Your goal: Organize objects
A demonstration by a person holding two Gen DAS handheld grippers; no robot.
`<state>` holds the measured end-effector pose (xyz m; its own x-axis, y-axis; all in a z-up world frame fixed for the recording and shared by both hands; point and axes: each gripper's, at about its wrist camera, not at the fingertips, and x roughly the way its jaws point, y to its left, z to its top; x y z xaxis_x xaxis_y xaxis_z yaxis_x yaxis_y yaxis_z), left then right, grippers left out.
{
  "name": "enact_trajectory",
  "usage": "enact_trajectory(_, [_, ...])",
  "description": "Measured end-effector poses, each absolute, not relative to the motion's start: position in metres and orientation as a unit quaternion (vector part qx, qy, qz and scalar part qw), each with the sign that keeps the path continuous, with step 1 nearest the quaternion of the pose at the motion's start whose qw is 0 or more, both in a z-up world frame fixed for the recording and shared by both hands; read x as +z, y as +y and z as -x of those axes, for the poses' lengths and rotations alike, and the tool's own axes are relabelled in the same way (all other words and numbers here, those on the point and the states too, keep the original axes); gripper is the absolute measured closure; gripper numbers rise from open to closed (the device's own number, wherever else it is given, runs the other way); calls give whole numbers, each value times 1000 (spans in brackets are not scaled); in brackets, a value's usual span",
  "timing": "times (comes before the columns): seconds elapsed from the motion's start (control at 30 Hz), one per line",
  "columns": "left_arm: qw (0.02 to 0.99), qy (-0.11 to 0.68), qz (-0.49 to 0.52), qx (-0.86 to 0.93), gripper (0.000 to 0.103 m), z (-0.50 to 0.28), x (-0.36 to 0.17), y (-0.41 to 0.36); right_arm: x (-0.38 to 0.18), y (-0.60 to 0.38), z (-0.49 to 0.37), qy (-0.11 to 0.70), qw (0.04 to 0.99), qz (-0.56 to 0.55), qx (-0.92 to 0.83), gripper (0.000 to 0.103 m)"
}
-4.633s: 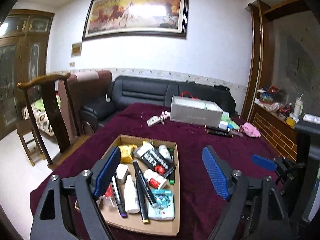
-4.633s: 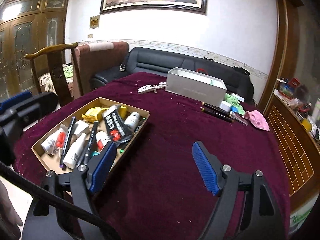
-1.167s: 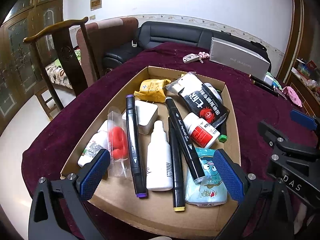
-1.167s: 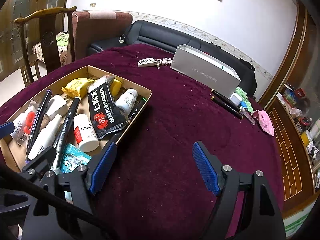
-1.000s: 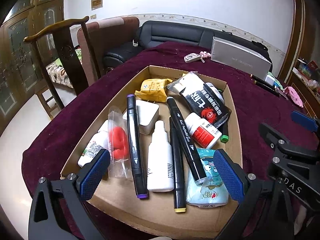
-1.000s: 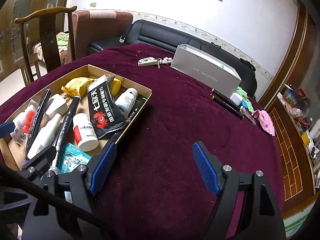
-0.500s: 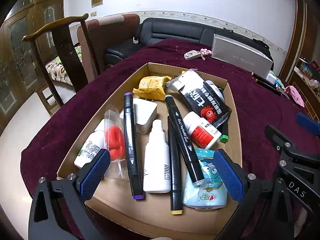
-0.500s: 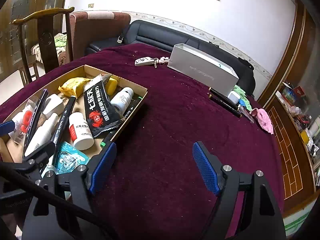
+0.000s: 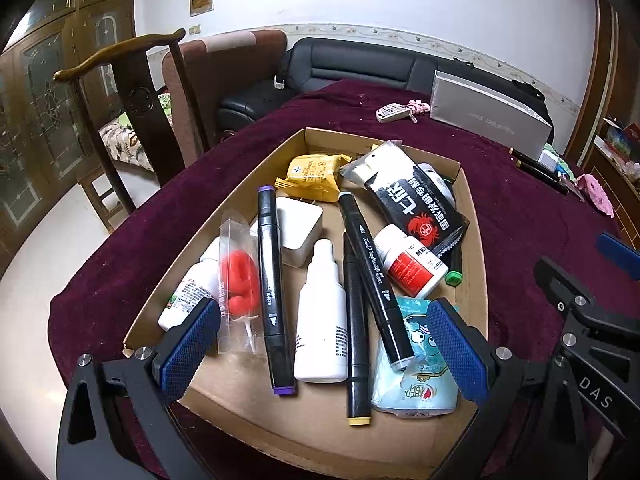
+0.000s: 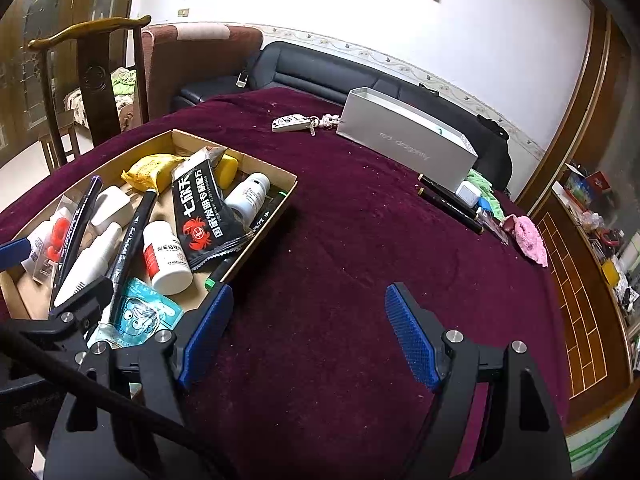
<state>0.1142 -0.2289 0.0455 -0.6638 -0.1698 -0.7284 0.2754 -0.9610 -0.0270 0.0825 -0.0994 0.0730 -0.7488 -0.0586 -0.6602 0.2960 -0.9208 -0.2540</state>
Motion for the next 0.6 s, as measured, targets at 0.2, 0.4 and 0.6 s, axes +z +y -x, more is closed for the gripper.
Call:
enact_trajectory(0.2, [131,71,-389,-909,2,-116,46,-232,72,-102,-83,175,98,-343,-918,24])
enact_trajectory(0.4, [134,74,-387,-909,2,-117,47,-234,71,-104,-84,177,100,-344,-917,24])
enact_trajectory(0.6, [141,72,-388,-908,2,-116,46,-235,70,-104,-84,177,100,-347,-916,24])
